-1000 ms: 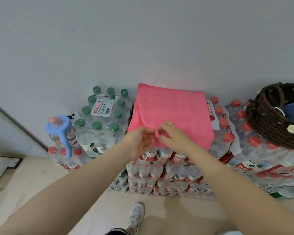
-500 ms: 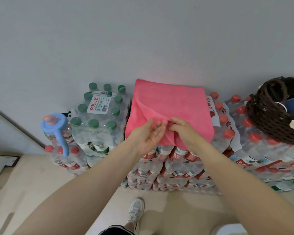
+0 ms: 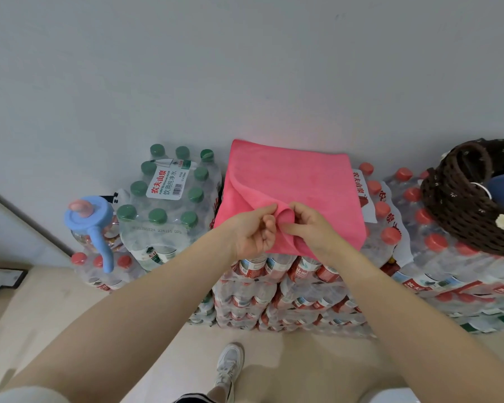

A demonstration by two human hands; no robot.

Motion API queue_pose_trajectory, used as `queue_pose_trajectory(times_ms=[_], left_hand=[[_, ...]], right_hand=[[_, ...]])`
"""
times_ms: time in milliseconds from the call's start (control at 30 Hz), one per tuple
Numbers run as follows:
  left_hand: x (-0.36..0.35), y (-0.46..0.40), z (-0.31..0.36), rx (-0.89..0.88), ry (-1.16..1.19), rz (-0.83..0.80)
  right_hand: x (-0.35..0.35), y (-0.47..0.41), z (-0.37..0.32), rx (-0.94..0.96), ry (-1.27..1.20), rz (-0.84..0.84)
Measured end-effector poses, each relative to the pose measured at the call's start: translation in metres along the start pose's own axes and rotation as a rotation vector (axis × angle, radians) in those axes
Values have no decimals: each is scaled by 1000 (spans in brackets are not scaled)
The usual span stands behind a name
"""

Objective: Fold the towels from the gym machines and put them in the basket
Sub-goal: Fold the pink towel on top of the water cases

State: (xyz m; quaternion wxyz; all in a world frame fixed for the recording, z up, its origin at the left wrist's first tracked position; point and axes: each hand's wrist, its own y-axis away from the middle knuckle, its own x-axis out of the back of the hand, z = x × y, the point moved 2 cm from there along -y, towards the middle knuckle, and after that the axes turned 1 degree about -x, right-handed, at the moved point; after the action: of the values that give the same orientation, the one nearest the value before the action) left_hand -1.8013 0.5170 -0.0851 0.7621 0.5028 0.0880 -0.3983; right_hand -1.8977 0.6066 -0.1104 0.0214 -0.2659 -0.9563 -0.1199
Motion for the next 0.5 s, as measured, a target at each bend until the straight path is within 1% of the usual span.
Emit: queue_pose_trajectory(times_ms=[100,133,200,267,333,400,500], left_hand=[[9,2,4,-11,9,-31],[13,3,6,-17,23,-51],[25,7,10,-42,50,-94],[40,13,17,-69,53,-99],[56,18,22,-82,37,-78],[69,23,23,-83,-46,-20],[80,25,18,-142,-368,143]], right_hand=[[-2,1,-1,8,49,18],[-4,1,-1,24,104,24],[-7,1,0,64,353,37],[-10,0,3,131,590,29],[-12,0,5,204,680,14],[-13,1,5,222,712,9],[-13,5,7,211,795,-32]])
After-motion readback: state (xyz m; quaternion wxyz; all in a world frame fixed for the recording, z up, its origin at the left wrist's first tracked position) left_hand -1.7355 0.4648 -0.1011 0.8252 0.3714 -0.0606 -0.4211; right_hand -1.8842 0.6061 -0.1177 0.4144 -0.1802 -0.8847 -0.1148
